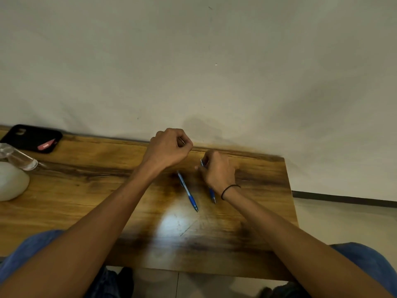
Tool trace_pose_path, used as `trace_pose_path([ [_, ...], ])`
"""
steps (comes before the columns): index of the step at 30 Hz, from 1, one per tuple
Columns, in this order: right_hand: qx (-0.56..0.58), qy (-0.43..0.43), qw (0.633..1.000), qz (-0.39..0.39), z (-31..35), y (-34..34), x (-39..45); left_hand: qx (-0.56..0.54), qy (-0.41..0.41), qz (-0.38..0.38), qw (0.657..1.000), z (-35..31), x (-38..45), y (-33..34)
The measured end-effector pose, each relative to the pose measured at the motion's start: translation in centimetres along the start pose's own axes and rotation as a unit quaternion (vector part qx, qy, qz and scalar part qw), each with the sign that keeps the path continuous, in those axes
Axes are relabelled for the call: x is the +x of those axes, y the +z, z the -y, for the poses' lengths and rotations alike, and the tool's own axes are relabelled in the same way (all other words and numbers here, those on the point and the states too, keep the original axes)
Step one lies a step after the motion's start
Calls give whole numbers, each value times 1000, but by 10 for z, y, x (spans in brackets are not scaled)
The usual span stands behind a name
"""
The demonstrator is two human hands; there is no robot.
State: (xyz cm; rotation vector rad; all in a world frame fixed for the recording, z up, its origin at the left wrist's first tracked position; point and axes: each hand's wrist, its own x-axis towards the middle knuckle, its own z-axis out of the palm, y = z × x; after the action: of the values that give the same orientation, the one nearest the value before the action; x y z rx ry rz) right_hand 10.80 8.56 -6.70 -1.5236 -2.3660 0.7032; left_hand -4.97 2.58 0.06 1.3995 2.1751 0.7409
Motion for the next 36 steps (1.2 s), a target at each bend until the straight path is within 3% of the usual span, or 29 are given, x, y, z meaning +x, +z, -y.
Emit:
trace_pose_path([
  [11,-83,-81,993,-9,-4,26,-3,10,-10,-9,1000,0,0,-3],
  [18,-59,-110,992,-7,5,11,-6,27,-27,-15,999,3,1,-6],
  [25,-98,-120,980,124,29,27,-28,27,-63,-17,998,2,0,-9],
  [31,-20,-65,991,115,24,22,-22,56,-92,10,994,9,1,-9],
  [34,66,-25,992,103,26,7,-13,79,-107,66,989,12,2,-7],
  [36,124,-5,989,82,30,0,-10,17,-132,124,983,14,3,-3],
])
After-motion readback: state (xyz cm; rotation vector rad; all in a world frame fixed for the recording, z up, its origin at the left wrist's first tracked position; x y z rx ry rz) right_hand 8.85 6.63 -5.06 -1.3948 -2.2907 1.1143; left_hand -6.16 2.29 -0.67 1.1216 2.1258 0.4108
